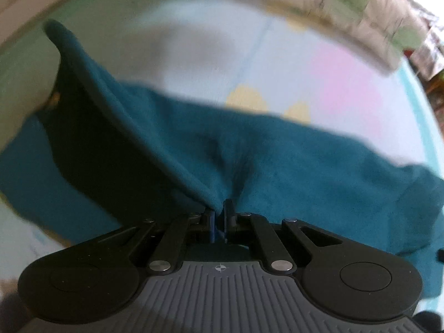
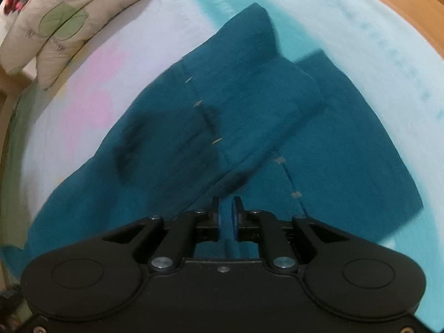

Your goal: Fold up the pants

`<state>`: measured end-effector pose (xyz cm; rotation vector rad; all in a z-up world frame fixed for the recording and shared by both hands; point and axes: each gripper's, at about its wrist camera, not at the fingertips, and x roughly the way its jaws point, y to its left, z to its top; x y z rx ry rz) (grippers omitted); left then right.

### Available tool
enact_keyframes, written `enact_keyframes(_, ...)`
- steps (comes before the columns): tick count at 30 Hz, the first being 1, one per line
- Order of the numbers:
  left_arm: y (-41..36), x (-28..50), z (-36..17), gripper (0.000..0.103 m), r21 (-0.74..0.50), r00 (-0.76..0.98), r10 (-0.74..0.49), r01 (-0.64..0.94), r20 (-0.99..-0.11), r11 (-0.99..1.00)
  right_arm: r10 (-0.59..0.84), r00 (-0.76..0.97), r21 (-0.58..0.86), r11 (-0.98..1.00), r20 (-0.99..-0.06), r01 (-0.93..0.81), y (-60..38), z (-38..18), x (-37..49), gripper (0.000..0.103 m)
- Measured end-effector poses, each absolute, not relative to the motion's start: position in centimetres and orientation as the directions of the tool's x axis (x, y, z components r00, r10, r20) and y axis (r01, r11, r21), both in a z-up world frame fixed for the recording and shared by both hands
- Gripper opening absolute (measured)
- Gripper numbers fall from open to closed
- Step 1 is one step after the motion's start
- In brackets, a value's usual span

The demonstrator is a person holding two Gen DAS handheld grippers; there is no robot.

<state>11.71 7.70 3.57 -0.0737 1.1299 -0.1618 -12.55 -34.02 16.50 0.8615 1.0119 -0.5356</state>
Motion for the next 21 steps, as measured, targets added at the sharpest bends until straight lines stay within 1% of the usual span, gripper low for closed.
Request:
enact_keyframes(1, 7.5, 11.5, 2.9, 0.005, -0.126, 0.412, -0.153, 0.093, -0.898, 0.988, -0.018, 0.459, 0.378, 0.538, -0.888, 0.753, -34.6, 16.6, -13.3, 0.034)
enact_keyframes(2, 7.2, 11.4, 2.5, 0.005, -0.108, 0.409, -0.139, 0.099, -0.902, 0.989, -0.035, 0.471, 0.39, 0.508, -0.882, 0.768, -35.3, 16.7, -14.0, 0.052)
enact_keyframes(3, 7.0, 11.3, 2.1, 0.006, -0.089, 0.405, -0.123, 0.102, -0.906, 0.991, -0.051, 0.477, 0.395, 0.486, -0.877, 0.779, -36.0, 16.8, -14.5, 0.064)
enact_keyframes(4, 6.8, 11.2, 1.8, 0.006, -0.082, 0.403, -0.117, 0.103, -0.908, 0.991, -0.072, 0.477, 0.395, 0.462, -0.876, 0.794, -36.7, 16.8, -15.0, 0.065)
enact_keyframes(9, 6.2, 11.6, 1.6, 0.006, -0.075, 0.39, -0.105, 0.091, -0.915, 0.993, -0.13, 0.47, 0.395, 0.379, -0.873, 0.837, -39.9, 15.7, -15.9, 0.065)
enact_keyframes(15, 5.7, 12.0, 1.6, 0.006, -0.066, 0.376, -0.093, 0.084, -0.922, 0.994, -0.119, 0.496, 0.43, 0.357, -0.86, 0.83, -41.1, 13.9, -14.3, 0.065)
enact_keyframes(18, 5.7, 11.8, 1.5, 0.006, -0.064, 0.376, -0.09, 0.083, -0.922, 0.995, -0.118, 0.493, 0.424, 0.363, -0.862, 0.83, -41.4, 13.1, -13.3, 0.064)
enact_keyframes(19, 5.7, 11.7, 1.6, 0.006, -0.064, 0.375, -0.09, 0.081, -0.923, 0.995, -0.119, 0.489, 0.42, 0.365, -0.864, 0.831, -41.3, 13.0, -13.1, 0.061)
enact_keyframes(20, 5.7, 11.7, 1.7, 0.006, -0.066, 0.374, -0.091, 0.08, -0.923, 0.995, -0.117, 0.488, 0.417, 0.372, -0.865, 0.829, -41.4, 12.8, -12.7, 0.052)
enact_keyframes(21, 5.7, 11.7, 1.7, 0.006, -0.068, 0.373, -0.093, 0.078, -0.923, 0.995, -0.115, 0.487, 0.415, 0.378, -0.866, 0.827, -41.4, 12.6, -12.3, 0.034)
